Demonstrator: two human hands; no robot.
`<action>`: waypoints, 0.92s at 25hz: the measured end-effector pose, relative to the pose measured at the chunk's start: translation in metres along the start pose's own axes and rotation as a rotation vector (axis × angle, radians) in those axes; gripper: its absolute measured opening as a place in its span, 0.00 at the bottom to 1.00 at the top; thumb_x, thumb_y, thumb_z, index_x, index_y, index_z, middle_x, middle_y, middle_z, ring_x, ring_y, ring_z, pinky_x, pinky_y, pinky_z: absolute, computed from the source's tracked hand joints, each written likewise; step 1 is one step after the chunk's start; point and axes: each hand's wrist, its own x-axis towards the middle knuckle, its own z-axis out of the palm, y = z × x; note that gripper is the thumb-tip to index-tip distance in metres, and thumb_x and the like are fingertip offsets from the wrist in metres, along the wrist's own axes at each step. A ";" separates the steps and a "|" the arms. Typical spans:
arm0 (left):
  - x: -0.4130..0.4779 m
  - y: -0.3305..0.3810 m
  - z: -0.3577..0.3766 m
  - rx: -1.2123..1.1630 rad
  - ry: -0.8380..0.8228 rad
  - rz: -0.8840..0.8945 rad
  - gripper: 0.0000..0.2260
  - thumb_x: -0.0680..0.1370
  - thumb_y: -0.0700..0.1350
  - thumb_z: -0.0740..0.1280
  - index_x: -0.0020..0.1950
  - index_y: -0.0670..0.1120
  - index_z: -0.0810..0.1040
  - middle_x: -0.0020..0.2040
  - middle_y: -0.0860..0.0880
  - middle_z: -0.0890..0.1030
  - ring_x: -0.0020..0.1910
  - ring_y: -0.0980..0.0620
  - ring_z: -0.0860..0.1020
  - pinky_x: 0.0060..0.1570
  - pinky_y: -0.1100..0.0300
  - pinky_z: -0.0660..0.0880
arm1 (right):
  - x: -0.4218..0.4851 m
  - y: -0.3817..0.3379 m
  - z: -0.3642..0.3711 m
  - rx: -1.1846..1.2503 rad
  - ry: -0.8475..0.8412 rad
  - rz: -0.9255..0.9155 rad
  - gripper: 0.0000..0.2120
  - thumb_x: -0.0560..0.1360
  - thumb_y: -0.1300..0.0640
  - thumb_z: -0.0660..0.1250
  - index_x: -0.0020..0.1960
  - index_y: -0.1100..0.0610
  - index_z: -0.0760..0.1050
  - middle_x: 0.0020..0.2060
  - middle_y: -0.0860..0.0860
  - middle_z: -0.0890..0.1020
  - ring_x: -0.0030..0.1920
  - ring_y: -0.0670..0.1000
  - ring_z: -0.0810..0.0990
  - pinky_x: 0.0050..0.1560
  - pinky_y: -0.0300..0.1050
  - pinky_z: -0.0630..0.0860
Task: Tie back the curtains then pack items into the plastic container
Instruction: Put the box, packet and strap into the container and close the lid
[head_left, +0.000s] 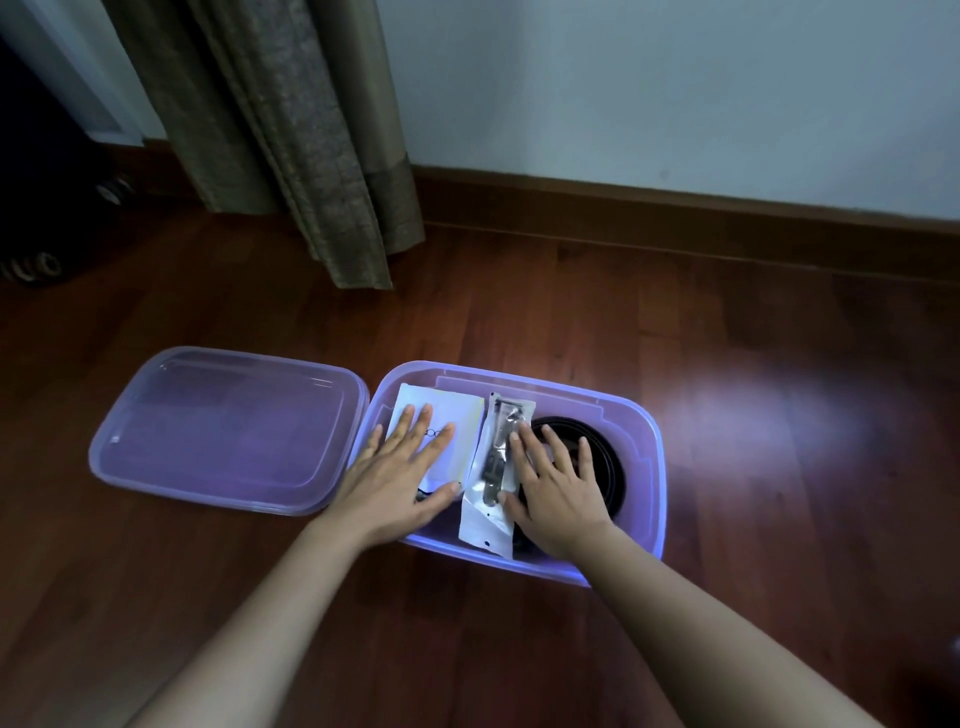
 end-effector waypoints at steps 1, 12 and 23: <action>-0.001 -0.001 0.000 -0.011 0.014 0.005 0.36 0.69 0.70 0.39 0.75 0.60 0.40 0.74 0.56 0.33 0.73 0.55 0.30 0.72 0.54 0.35 | 0.000 0.001 0.000 0.030 0.001 -0.023 0.42 0.68 0.36 0.37 0.76 0.57 0.55 0.76 0.52 0.57 0.76 0.56 0.54 0.72 0.65 0.48; -0.006 -0.014 -0.011 -0.277 0.253 0.030 0.34 0.74 0.64 0.41 0.77 0.51 0.50 0.74 0.60 0.42 0.74 0.61 0.39 0.73 0.61 0.42 | 0.002 0.001 -0.031 0.267 0.232 -0.110 0.41 0.71 0.30 0.37 0.77 0.53 0.48 0.77 0.49 0.50 0.75 0.44 0.42 0.72 0.44 0.35; -0.021 -0.170 -0.033 -0.280 0.393 -0.540 0.24 0.82 0.47 0.55 0.76 0.38 0.56 0.77 0.41 0.55 0.77 0.44 0.53 0.73 0.51 0.53 | 0.069 -0.175 -0.068 0.550 0.339 -0.201 0.32 0.77 0.50 0.58 0.76 0.62 0.52 0.76 0.60 0.53 0.76 0.58 0.50 0.75 0.50 0.48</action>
